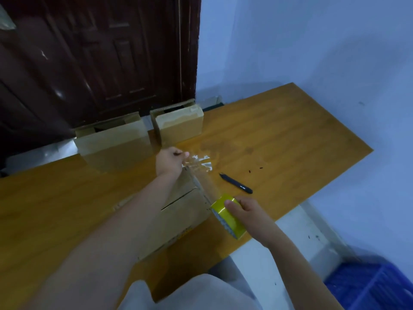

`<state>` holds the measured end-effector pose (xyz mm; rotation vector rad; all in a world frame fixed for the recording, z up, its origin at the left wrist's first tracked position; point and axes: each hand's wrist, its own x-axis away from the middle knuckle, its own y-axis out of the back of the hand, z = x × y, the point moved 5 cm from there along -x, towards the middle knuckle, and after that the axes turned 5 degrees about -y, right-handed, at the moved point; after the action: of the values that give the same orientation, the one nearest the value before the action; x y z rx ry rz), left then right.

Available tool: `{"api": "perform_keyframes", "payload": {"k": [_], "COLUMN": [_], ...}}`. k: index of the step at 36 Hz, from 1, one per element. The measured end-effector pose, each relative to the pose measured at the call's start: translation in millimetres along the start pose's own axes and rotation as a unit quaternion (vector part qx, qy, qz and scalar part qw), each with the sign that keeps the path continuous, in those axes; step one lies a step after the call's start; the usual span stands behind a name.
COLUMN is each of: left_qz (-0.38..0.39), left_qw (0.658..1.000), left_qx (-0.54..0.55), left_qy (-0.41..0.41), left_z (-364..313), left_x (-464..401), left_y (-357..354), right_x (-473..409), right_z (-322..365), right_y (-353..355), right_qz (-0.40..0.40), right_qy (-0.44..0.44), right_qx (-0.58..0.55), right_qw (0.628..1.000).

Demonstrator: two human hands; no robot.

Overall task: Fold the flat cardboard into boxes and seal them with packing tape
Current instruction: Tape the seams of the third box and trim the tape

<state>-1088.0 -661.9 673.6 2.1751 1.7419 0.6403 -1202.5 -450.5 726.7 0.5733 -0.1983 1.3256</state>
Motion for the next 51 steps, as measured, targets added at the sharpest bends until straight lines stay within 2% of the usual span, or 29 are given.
{"api": "perform_keyframes", "payload": {"k": [2, 5, 7, 10, 12, 17, 23, 28, 33, 42, 51], "left_qz": [-0.005, -0.046, -0.031, 0.005, -0.006, -0.045, -0.040, -0.014, -0.007, -0.008, -0.015], "left_qw": [1.000, 0.999, 0.998, 0.996, 0.997, 0.998, 0.997, 0.999, 1.000, 1.000, 1.000], "left_qx": [-0.017, -0.020, -0.054, -0.044, -0.006, 0.050, 0.063, 0.033, -0.019, 0.007, 0.011], "left_qy": [0.000, 0.018, -0.017, -0.071, -0.076, -0.022, 0.001, -0.011, -0.022, -0.020, -0.018], "left_z": [2, 7, 5, -7, -9, 11, 19, 18, 20, 21, 23], "left_x": [0, -3, -9, -17, -18, -14, -10, -10, -14, -13, -11], "left_y": [-2, 8, 12, 12, 12, 11, 2, 1, 2, 1, 0], "right_x": [-3, -6, -3, -4, -6, -5, 0, -1, -5, -12, -15], "right_z": [-1, -13, -20, -16, -11, -16, -21, -27, -44, -72, -76], "right_y": [-2, -5, -4, 0, 3, 9, 2, 1, -3, -10, -11], "right_qz": [-0.009, -0.018, -0.031, -0.027, -0.026, -0.062, -0.073, -0.078, -0.079, -0.088, -0.088], "right_qy": [-0.011, -0.080, -0.094, -0.067, -0.052, -0.011, 0.017, 0.022, -0.011, -0.054, -0.041], "right_qx": [0.034, 0.146, 0.165, 0.144, 0.120, 0.047, -0.048, -0.045, -0.047, -0.061, -0.047], "right_qw": [0.999, 0.986, 0.981, 0.987, 0.991, 0.997, 0.996, 0.996, 0.996, 0.993, 0.994]}}
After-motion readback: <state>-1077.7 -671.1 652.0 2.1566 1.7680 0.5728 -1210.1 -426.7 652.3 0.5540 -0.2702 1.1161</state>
